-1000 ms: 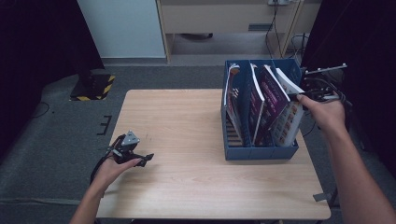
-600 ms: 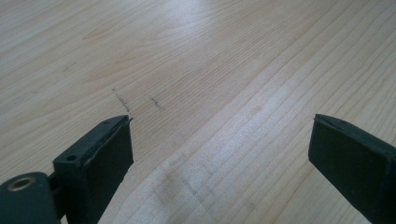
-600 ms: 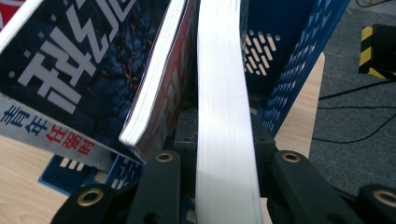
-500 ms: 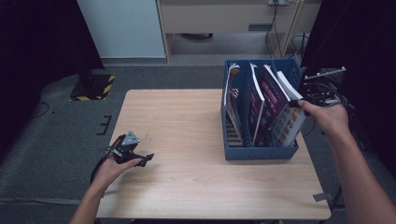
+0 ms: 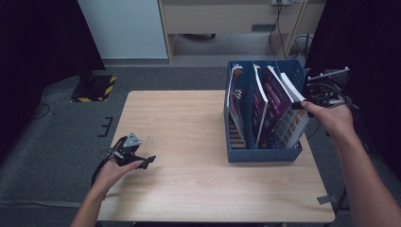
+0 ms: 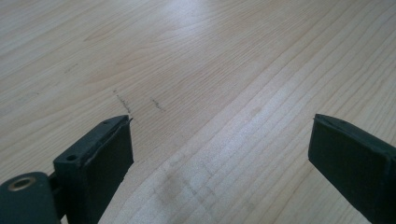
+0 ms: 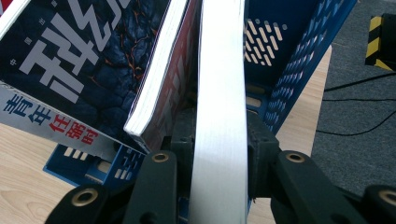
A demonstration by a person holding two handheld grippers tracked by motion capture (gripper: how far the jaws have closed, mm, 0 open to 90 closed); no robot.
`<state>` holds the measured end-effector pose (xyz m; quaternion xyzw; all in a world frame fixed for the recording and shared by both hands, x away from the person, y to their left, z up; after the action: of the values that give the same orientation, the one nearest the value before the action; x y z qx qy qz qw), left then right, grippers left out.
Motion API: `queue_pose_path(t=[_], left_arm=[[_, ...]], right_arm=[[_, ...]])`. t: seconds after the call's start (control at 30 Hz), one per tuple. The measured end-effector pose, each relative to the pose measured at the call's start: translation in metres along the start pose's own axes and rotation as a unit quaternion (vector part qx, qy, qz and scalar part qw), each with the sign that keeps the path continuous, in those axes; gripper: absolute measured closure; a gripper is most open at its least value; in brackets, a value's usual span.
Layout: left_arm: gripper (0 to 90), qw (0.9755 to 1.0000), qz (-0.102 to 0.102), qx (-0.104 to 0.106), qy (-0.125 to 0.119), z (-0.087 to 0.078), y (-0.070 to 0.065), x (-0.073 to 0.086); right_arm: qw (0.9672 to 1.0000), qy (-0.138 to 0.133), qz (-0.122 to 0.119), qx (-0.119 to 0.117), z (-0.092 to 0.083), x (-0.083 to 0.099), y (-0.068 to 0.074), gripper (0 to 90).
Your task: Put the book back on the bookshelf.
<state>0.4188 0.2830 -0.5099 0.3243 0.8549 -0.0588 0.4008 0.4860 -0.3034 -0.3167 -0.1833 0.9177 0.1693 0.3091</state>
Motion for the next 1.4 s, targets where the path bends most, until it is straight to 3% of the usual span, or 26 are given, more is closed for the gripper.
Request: queue_pose_path(t=[0.8,1.17,1.4], left_arm=[[6.3,1.0000,-0.001,0.001,0.000,0.001,-0.001,0.000],[6.4,1.0000,-0.002,0.001,-0.001,0.000,0.000,0.000],[6.4,1.0000,-0.001,0.002,0.001,0.001,0.000,0.000]], right_arm=[[1.0000,0.006,0.000,-0.001,0.007,-0.018,-0.001,70.5],[0.9997,0.002,-0.008,0.023,0.006,-0.016,0.002,74.1],[0.9992,-0.013,0.004,0.038,0.008,-0.017,-0.001,74.2]])
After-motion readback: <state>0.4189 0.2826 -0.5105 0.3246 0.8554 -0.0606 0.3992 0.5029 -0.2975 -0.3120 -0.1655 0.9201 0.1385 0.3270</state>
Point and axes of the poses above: each handheld gripper's, and its own axes: z roughly forward along the jaws, x roughly out of its underside, y roughly to its left, the point moved 2 cm from there along z, roughly forward along the jaws, and after that the axes turned 8 degrees about -x, right-handed, at the moved point
